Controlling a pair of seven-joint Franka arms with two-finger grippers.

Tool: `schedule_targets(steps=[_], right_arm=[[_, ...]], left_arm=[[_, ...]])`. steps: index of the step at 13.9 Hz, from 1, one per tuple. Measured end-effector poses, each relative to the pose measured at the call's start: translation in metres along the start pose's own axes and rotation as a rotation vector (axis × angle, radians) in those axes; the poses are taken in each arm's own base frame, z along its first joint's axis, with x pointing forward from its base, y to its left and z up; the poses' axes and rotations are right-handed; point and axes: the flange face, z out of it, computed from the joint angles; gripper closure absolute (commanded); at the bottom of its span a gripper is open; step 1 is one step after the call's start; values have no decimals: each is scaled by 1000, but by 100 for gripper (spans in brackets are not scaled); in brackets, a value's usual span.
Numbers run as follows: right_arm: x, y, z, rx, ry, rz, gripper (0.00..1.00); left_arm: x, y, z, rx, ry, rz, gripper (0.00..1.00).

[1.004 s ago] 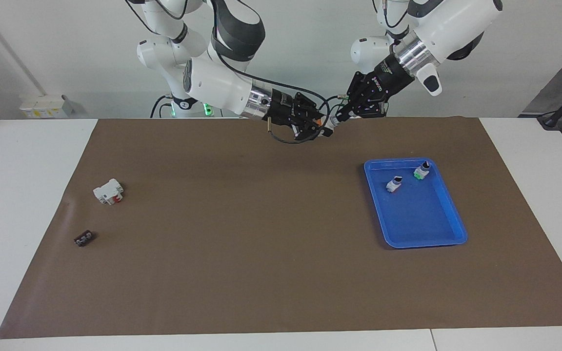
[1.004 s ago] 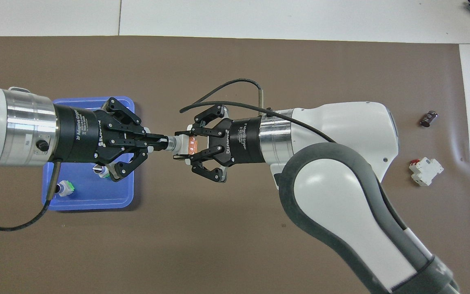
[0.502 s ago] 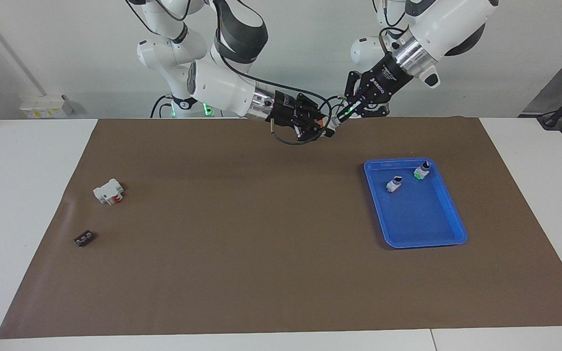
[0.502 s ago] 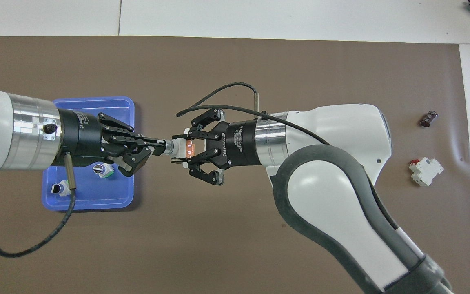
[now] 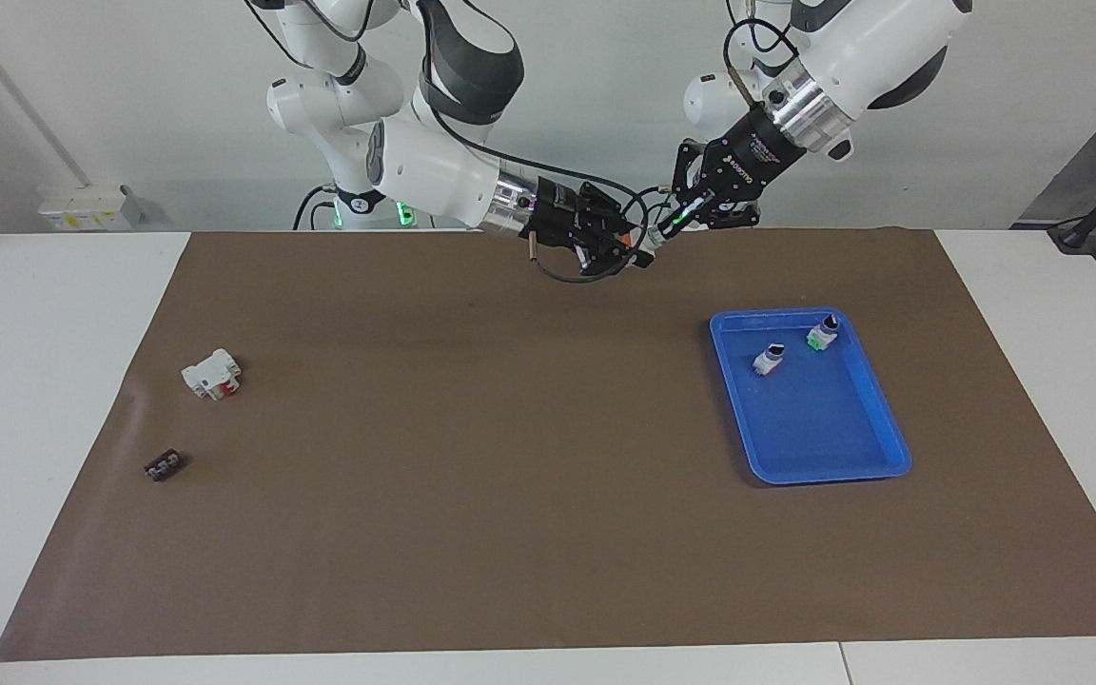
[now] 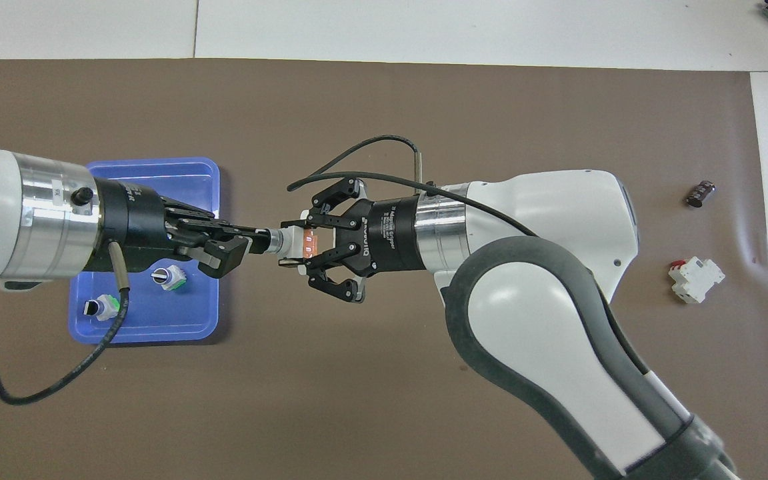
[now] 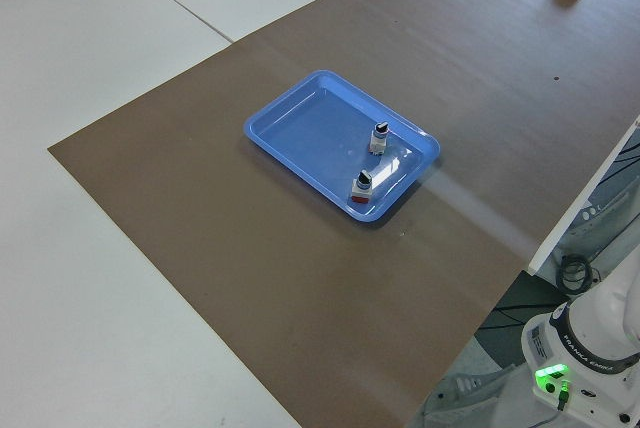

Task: Turn and place switch with both arms
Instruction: 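Open the right gripper to release the switch to the left gripper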

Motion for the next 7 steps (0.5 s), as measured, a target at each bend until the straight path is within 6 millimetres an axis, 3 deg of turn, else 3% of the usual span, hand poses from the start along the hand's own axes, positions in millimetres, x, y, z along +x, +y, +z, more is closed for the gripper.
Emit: schedule_targets(steps=[2,3,4,7], right_arm=[[0,0,0,0,0,0,100],[0,0,0,0,0,0,31],[0,0,0,0,0,0,0],[-7,-3,-11,26,-7,-9,0]], left_arm=[[0,0,0,0,0,-1,100],[0,0,0,0,0,-1,100],[0,0,0,0,0,-1,100],[6,20,-2,-42,14,-22,100]])
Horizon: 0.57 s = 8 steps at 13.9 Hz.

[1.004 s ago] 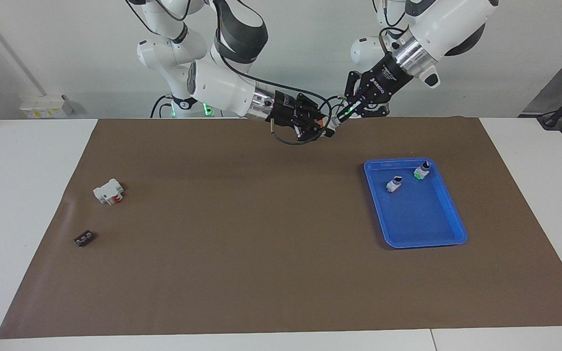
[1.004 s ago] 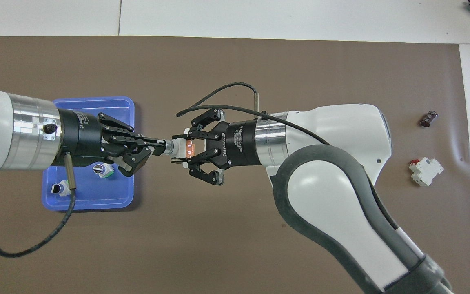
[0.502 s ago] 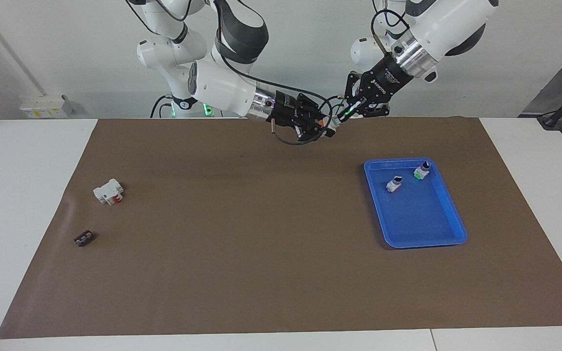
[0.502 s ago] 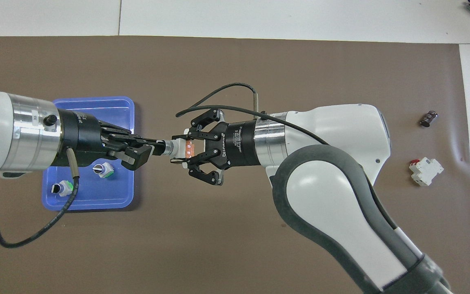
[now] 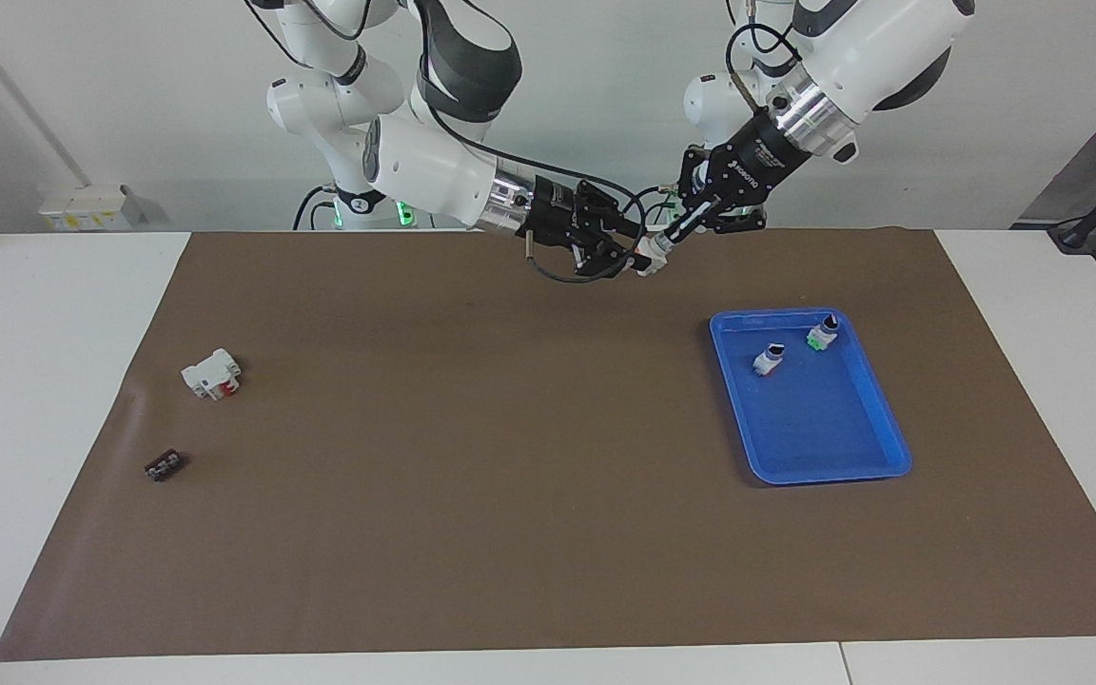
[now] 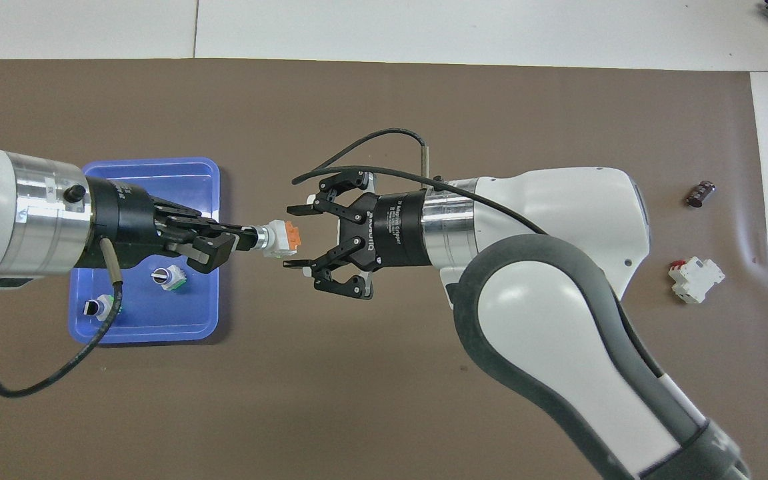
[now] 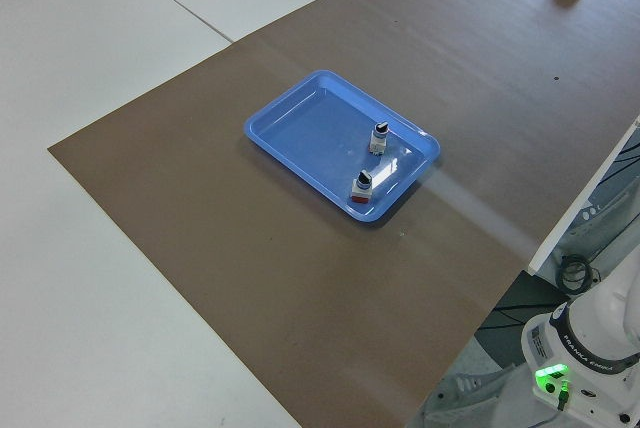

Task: Turn and place switch with both arms
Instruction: 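Open the right gripper to release the switch to the left gripper, then retract the right gripper while the left gripper lowers the switch toward the tray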

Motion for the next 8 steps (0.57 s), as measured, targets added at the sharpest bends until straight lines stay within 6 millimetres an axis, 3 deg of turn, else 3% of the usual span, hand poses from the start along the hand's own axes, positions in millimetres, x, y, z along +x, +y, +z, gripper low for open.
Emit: schedule_targets(steps=[4,8], right_arm=[[-4,2,-7,5,68,-67,0],[-4,-4,-42,5,271,-358,0]], left_arm=[[3,7,1,-54,27,31,100],[4,4,5,-105,68,212,100]])
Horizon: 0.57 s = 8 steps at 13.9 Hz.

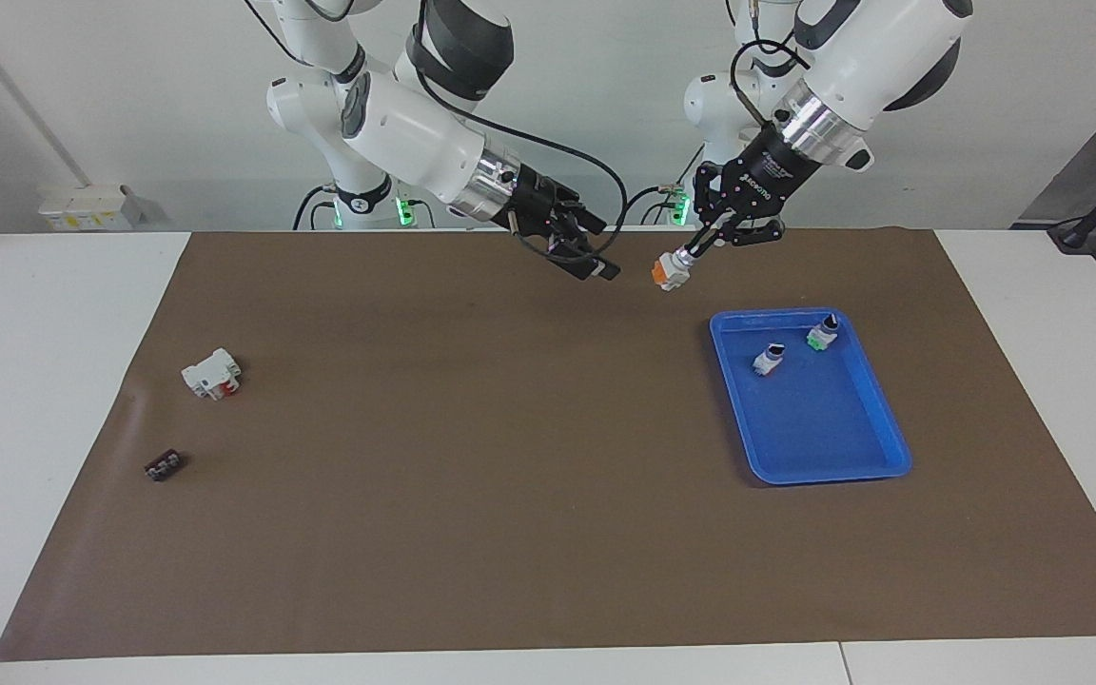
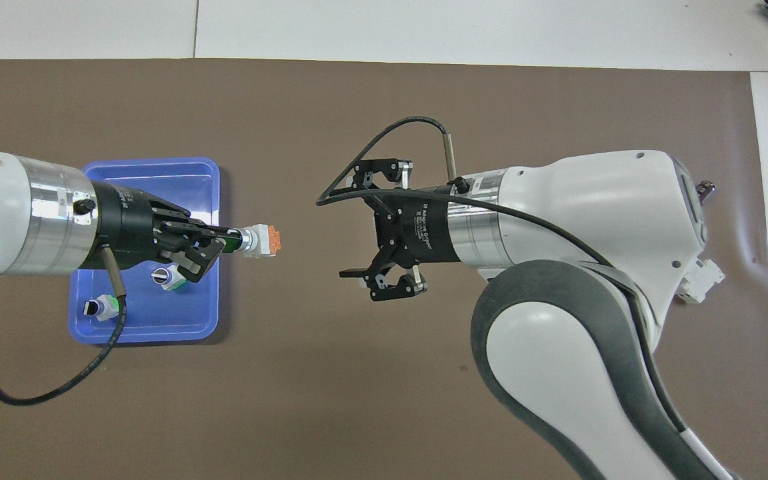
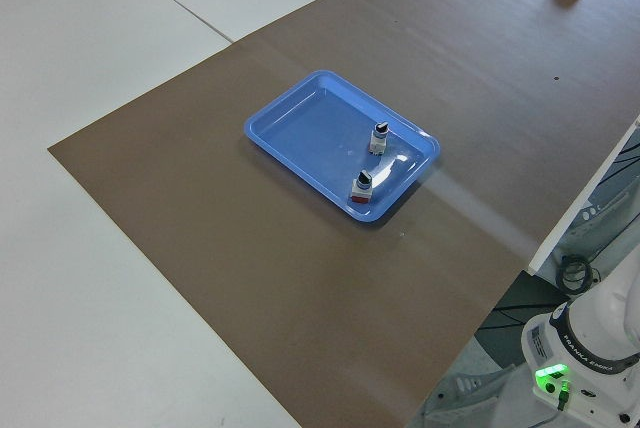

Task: Turn and place switch with both arms
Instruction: 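Retract the right gripper while the left gripper lowers the switch toward the tray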

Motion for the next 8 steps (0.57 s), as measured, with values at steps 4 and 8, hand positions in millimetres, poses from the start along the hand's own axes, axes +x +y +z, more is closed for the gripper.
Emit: schedule_targets(steps=[4,8], right_arm=[[20,-5,-32,-47,277,-443,0],[73,-8,-60,-207,451,-705,0]], left_arm=[[2,3,0,-34,30,287,100],[5,7,0,-76,89,552,100]])
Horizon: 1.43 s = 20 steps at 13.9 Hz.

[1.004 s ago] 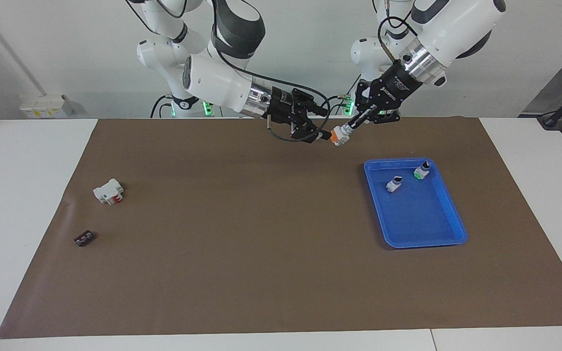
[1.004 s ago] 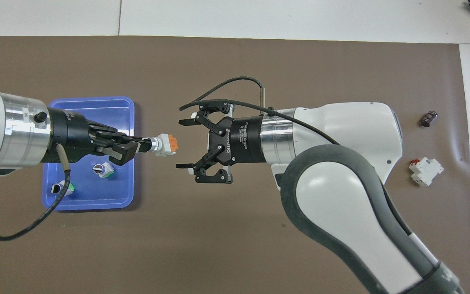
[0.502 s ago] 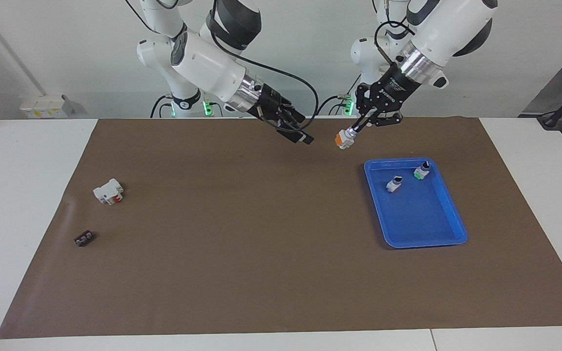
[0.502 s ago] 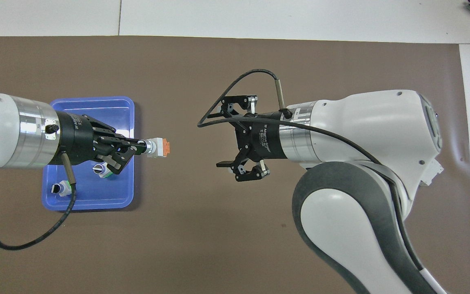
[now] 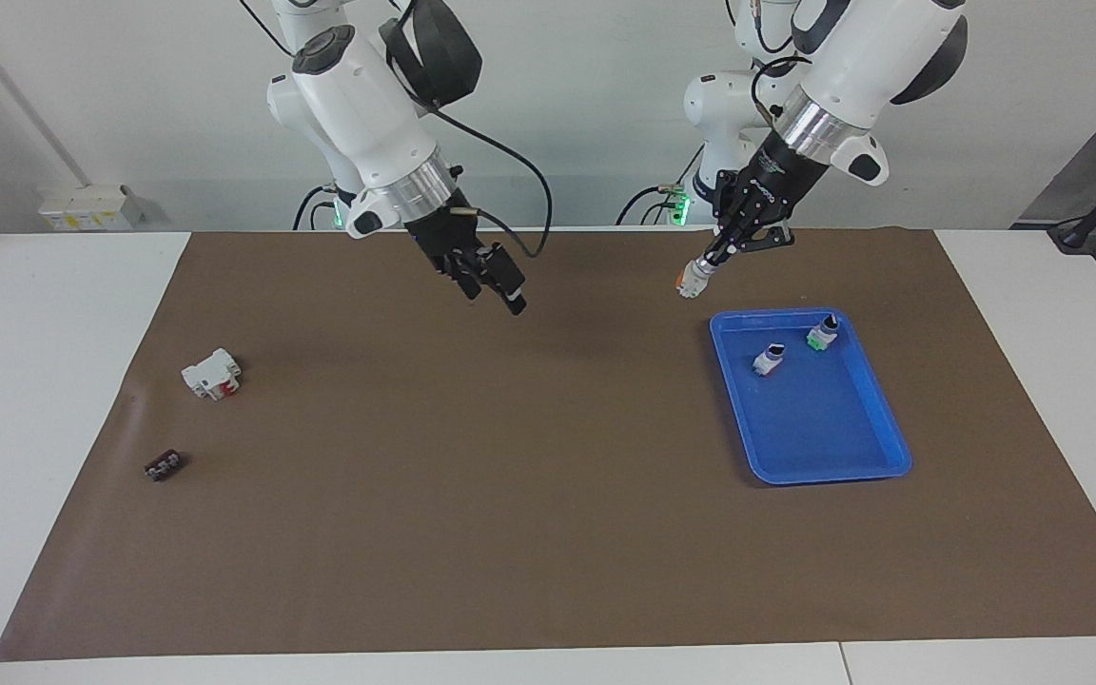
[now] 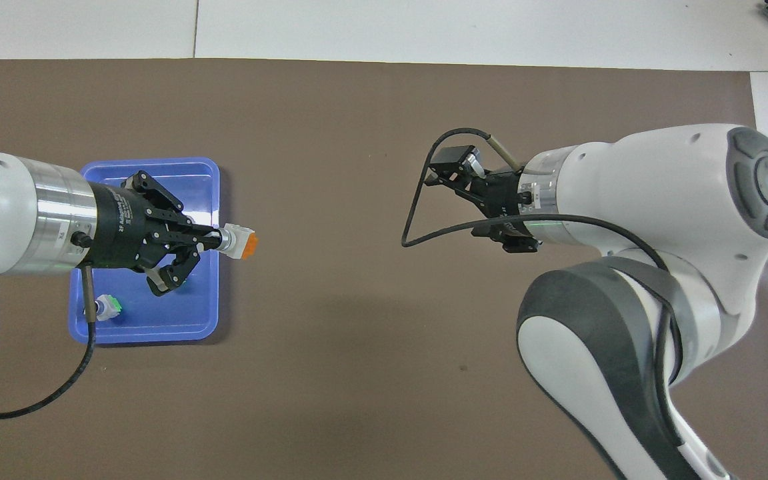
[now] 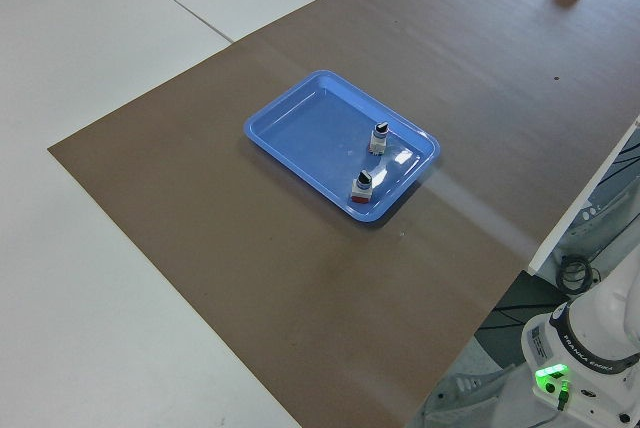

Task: Turn and place switch with both arms
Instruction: 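Retract the right gripper while the left gripper lowers the switch toward the tray, then place the switch into the blue tray and open the left gripper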

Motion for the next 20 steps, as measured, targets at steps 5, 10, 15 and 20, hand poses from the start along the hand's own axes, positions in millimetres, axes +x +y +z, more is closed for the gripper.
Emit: schedule_targets(steps=[5,10,15,20], right_arm=[[71,63,-25,-219,96,-356,0],[129,146,-100,-296,48,-485,0],[116,147,-145,-421,25,-546,0],[94,147,-170,-422,15,-551,0]], left_arm=[[-1,-7,7,17,102,367,100],[7,-13,9,91,174,762,100],[25,-9,10,181,186,1185,100],[83,7,5,244,178,1494,100]])
